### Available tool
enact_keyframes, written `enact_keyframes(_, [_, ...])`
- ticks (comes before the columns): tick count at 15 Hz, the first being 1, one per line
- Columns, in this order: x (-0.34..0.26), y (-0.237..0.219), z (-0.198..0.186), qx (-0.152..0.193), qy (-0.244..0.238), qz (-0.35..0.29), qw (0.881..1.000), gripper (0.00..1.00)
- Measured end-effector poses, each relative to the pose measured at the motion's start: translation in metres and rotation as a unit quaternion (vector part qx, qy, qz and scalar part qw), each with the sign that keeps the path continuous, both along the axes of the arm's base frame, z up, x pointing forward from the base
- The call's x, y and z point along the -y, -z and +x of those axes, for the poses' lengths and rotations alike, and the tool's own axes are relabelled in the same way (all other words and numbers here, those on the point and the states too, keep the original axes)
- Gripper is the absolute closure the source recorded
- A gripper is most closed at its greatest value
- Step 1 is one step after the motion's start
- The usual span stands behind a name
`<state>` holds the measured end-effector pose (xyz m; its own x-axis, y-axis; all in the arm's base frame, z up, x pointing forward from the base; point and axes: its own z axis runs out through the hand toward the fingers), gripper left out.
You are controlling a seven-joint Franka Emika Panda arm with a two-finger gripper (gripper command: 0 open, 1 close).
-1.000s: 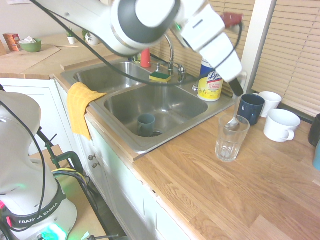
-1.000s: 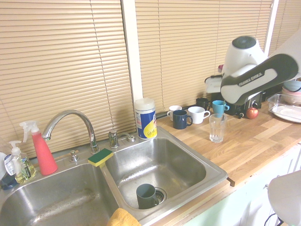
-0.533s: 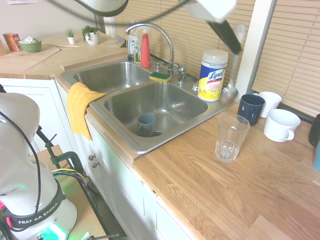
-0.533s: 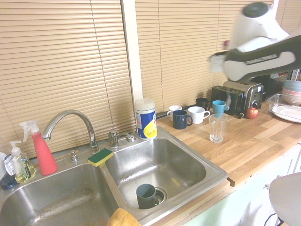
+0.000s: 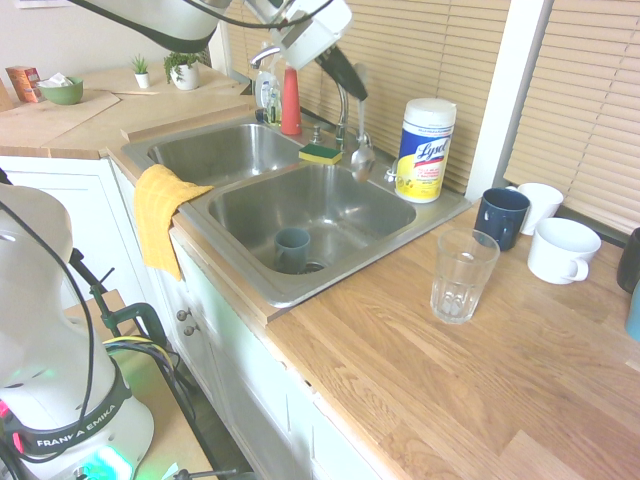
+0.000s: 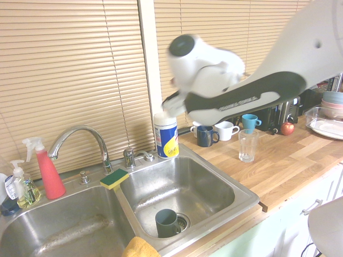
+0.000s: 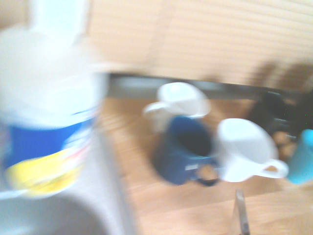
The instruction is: Put the spoon into the sink
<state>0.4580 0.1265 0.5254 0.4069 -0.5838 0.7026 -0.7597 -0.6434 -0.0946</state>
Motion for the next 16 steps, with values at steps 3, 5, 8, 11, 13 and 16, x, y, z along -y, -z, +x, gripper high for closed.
enact_keyframes(3, [-0.028,0.063,0.028,-0.062,-0.024,-0.007,0.998,1.0])
enact_keyframes(5, [-0.045,0.115,0.04,-0.093,-0.037,-0.019,0.995,1.0])
enact_keyframes(8, [-0.058,0.188,0.053,-0.151,-0.046,-0.012,0.987,1.0])
enact_keyframes(11, [-0.042,0.249,0.061,-0.19,-0.045,0.009,0.981,1.0])
enact_keyframes(13, [-0.028,0.282,0.063,-0.213,-0.043,0.022,0.976,0.0])
enact_keyframes(16, [-0.03,0.298,0.061,-0.239,-0.052,0.034,0.969,0.0])
